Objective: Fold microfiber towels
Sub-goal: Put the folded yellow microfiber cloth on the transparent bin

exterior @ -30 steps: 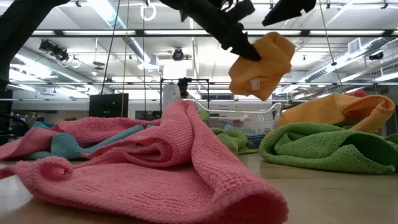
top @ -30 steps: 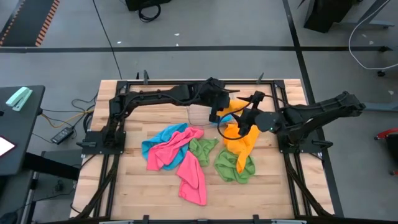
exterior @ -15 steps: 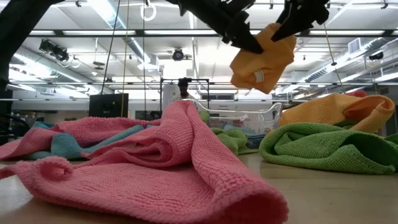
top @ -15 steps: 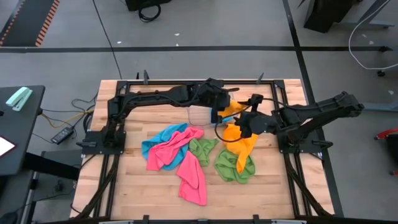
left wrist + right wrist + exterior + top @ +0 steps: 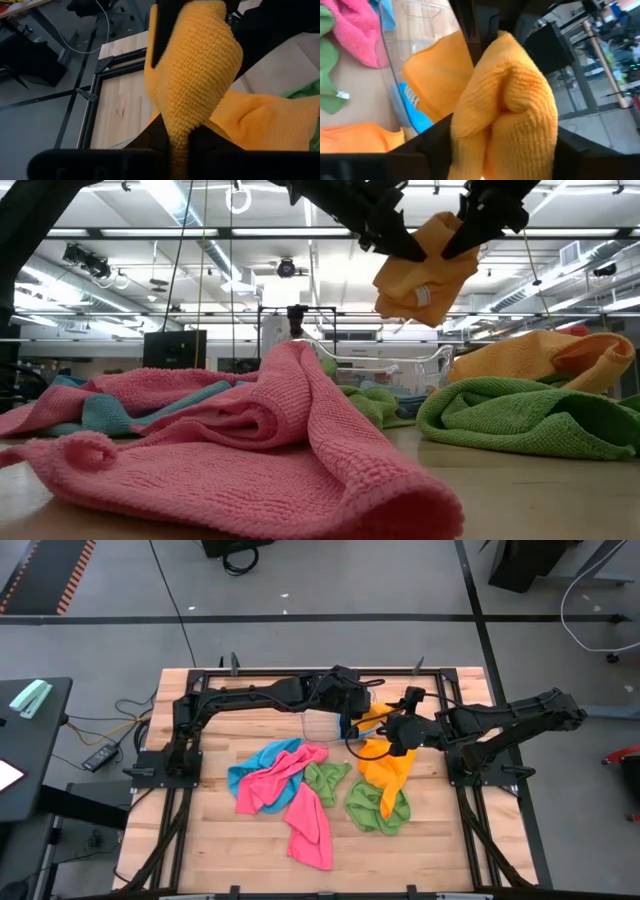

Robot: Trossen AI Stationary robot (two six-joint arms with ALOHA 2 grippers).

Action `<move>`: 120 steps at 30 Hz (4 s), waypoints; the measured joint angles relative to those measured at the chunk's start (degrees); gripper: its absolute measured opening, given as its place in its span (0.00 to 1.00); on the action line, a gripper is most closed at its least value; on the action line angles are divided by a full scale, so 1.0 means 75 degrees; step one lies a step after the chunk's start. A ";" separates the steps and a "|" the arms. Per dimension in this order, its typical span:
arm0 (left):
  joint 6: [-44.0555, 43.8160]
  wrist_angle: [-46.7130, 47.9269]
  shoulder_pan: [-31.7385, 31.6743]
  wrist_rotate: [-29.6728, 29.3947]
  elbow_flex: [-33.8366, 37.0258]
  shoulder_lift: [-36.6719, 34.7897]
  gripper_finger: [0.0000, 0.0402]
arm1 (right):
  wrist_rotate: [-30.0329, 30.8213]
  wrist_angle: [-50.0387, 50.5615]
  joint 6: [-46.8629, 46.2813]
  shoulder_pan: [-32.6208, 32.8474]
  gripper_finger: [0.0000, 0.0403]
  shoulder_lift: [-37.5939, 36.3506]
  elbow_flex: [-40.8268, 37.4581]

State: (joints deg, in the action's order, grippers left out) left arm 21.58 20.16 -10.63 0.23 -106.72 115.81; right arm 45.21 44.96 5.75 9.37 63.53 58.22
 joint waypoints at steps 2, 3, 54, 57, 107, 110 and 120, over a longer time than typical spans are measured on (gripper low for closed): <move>0.0007 0.0030 0.0000 0.0000 0.0000 0.0000 0.12 | -0.0194 0.0005 0.0004 -0.0068 0.47 0.0000 0.0000; 0.0009 0.0043 0.0000 0.0000 0.0000 0.0000 0.12 | -0.0258 0.0002 0.0005 -0.0094 0.42 0.0000 0.0000; -0.0499 0.0992 0.2420 -0.4885 0.0944 0.0046 0.40 | -0.2928 0.0398 -0.6380 -0.0942 0.04 -0.1227 -0.0130; -0.0344 0.0583 0.2732 -0.5681 0.0944 0.0021 0.45 | -0.2828 -0.0151 -0.6832 -0.0912 0.04 -0.1396 -0.0424; 0.5319 -0.3954 0.3337 -0.9952 0.0935 0.0006 0.88 | -0.3520 -0.6306 -0.7742 -0.0429 0.05 -0.1938 -0.1696; 0.5316 -0.3957 0.3223 -1.0057 0.0935 0.0005 0.88 | -0.3518 -0.6311 -0.7765 -0.0424 0.05 -0.1938 -0.1696; 0.5659 -0.4751 0.3061 -1.0088 0.0935 0.0004 0.80 | -0.3492 -0.6250 -0.7765 -0.0424 0.05 -0.1935 -0.1696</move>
State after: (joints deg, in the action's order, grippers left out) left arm 64.02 -15.47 12.33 -75.43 -99.70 115.84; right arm 19.03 -1.92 -52.49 6.20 49.01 45.50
